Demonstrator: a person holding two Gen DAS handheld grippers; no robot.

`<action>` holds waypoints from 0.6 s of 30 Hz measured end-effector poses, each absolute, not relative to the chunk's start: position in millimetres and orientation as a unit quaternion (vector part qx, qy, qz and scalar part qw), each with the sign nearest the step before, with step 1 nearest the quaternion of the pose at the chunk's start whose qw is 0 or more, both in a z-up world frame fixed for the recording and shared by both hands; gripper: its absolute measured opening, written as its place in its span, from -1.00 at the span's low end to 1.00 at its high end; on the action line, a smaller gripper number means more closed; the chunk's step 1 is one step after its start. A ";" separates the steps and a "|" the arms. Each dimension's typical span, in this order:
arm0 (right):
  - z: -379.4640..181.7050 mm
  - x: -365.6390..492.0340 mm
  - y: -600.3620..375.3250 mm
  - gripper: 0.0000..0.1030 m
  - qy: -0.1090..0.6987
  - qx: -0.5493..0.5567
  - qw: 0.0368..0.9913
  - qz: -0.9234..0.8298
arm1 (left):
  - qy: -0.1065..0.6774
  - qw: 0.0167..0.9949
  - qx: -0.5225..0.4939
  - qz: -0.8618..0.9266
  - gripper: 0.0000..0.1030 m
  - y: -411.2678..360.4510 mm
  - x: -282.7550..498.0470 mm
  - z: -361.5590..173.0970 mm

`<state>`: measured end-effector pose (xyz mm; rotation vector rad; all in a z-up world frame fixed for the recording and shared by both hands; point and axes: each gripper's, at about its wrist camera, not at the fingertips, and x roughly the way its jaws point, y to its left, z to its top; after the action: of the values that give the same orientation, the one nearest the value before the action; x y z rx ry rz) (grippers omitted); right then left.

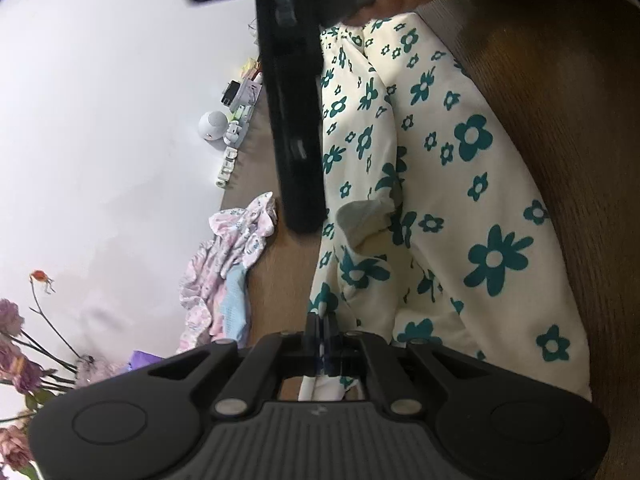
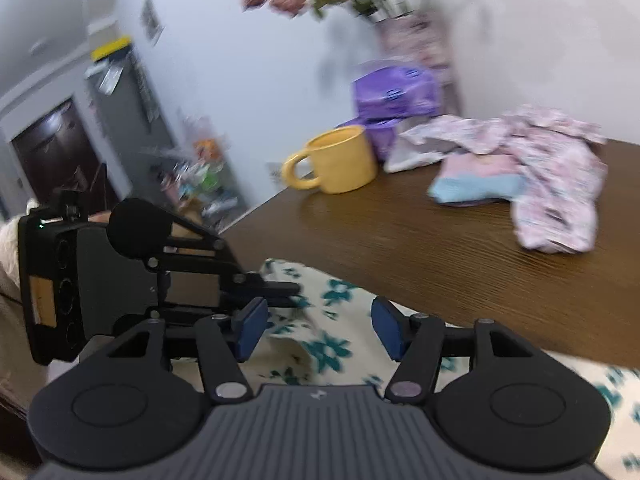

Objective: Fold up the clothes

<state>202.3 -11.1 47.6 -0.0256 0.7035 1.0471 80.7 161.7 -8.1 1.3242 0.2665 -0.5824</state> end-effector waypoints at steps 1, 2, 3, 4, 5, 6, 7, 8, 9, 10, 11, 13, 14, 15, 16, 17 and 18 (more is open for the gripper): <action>44.9 202.6 -1.7 -0.05 0.332 -0.030 0.804 0.492 | 0.119 0.742 0.605 -0.264 -0.98 161.2 80.5 -7.8; 40.8 203.2 7.2 -0.18 0.338 -0.048 0.802 0.491 | 0.115 0.742 0.606 -0.262 -0.98 160.6 80.4 -7.5; 35.5 204.1 14.1 -0.32 0.345 -0.063 0.801 0.485 | 0.116 0.742 0.605 -0.264 -0.98 160.4 80.6 -6.5; 30.9 204.9 19.3 -0.39 0.350 -0.075 0.801 0.480 | 0.116 0.743 0.604 -0.265 -0.98 160.1 80.8 -5.5; 26.7 205.1 23.9 -0.55 0.354 -0.087 0.802 0.474 | 0.116 0.744 0.602 -0.266 -0.98 159.9 81.0 -4.5; 23.6 204.1 26.8 -0.71 0.353 -0.099 0.804 0.468 | 0.116 0.744 0.601 -0.268 -0.98 159.7 81.2 -3.5; 21.7 201.8 28.3 -0.77 0.348 -0.110 0.807 0.465 | 0.123 0.745 0.596 -0.272 -0.98 159.5 82.4 -1.5; 20.9 198.0 29.3 -0.83 0.340 -0.122 0.810 0.463 | 0.131 0.747 0.590 -0.277 -0.95 159.3 83.7 0.4; 21.1 193.4 30.1 -0.85 0.330 -0.133 0.813 0.460 | 0.139 0.748 0.585 -0.282 -0.88 159.2 84.9 2.3; 21.9 187.9 31.2 -0.85 0.318 -0.148 0.817 0.458 | 0.146 0.752 0.576 -0.285 -0.84 160.4 85.3 7.4; 23.0 181.4 33.3 -0.85 0.303 -0.166 0.821 0.455 | 0.152 0.757 0.567 -0.288 -0.76 161.7 85.7 12.5; 25.0 168.1 38.0 -0.85 0.270 -0.203 0.827 0.450 | 0.178 0.760 0.547 -0.302 -0.49 162.2 91.7 21.8; 25.6 160.9 41.3 -0.85 0.252 -0.223 0.828 0.449 | 0.187 0.762 0.541 -0.304 -0.27 161.5 92.8 26.4; 26.0 154.0 44.4 -0.85 0.235 -0.241 0.828 0.448 | 0.191 0.759 0.542 -0.307 -0.22 161.0 93.3 27.3; 25.7 148.5 46.6 -0.85 0.224 -0.255 0.828 0.447 | 0.195 0.756 0.543 -0.309 -0.16 160.4 93.8 28.2; 24.7 144.7 48.2 -0.85 0.216 -0.266 0.827 0.446 | 0.199 0.753 0.545 -0.312 -0.14 159.8 94.3 29.0; 23.6 140.9 49.8 -0.85 0.208 -0.277 0.826 0.444 | 0.206 0.746 0.550 -0.315 -0.14 159.1 95.1 27.9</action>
<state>140.9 49.8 23.6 -0.5883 0.4417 0.9443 95.1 159.1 27.9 1.2037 0.4501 -0.6888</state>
